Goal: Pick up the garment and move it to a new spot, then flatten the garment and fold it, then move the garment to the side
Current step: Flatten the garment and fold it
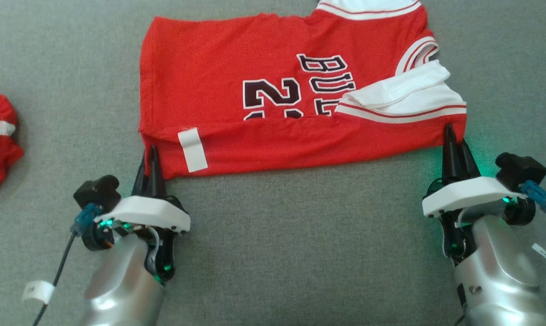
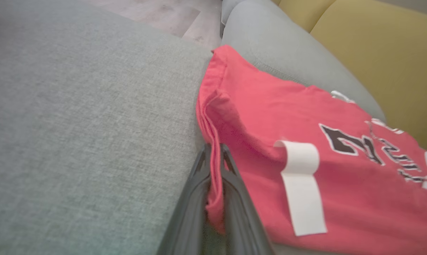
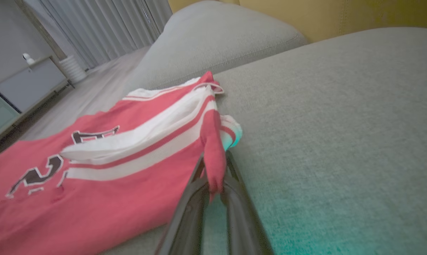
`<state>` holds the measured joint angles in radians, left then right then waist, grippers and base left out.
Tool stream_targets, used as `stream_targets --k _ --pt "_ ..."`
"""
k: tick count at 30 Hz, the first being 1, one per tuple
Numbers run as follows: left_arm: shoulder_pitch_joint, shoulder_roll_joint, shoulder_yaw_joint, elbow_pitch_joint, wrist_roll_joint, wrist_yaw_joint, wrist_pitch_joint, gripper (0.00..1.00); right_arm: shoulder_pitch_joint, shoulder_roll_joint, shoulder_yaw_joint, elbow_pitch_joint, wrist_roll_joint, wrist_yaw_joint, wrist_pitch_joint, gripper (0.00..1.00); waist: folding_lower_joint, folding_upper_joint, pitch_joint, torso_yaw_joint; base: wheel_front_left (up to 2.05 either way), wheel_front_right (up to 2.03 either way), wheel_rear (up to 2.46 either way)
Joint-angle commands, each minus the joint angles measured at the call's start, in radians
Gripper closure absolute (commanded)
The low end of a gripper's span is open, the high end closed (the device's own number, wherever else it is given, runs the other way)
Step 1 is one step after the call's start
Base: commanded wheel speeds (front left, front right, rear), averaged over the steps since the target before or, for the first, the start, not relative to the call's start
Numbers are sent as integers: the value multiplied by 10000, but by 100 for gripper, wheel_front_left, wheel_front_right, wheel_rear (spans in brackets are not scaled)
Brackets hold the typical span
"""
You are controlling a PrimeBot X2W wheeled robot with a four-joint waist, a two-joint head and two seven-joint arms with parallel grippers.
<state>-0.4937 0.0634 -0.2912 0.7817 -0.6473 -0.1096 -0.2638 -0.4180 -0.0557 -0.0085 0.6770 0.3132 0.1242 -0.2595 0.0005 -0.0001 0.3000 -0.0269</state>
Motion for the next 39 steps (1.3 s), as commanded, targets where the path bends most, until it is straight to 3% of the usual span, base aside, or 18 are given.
stream_targets --k 1,12,21,22,23,24,32,39 --pt "94 -72 407 -401 167 -158 21 100 -137 55 259 -349 222 65 -20 100 -5 1 -313 0 0 0 0" --pt "1560 -108 1406 -463 706 -162 20 100 1027 32 559 -334 1416 65 273 100 -5 1 -2462 -69 0 0 0" --pt "3369 -127 1535 -322 689 -37 20 100 3193 -26 609 -1383 1914 65 1035 100 -5 1 -2897 -134 0 0 0" --pt "3409 -127 1521 -368 702 -28 20 89 3312 -23 548 -1473 1904 65 1089 75 -5 1 -2864 -126 0 0 0" --pt "3405 -128 1535 -469 747 14 20 37 3378 -20 508 -1572 1877 65 1143 0 -5 1 -2796 -120 0 0 0" --pt "3375 -128 1551 -571 817 57 20 0 3388 -18 470 -1697 1810 65 1137 0 -5 1 -2715 -114 0 0 0" --pt "2101 108 1443 -806 1405 265 89 0 2531 -38 425 -2379 973 65 1190 0 -5 1 -1939 -65 0 0 0" --pt "-944 1302 919 -585 1766 14 2316 0 1005 -141 722 -2702 470 65 1483 0 -5 1 -715 20 0 0 0"
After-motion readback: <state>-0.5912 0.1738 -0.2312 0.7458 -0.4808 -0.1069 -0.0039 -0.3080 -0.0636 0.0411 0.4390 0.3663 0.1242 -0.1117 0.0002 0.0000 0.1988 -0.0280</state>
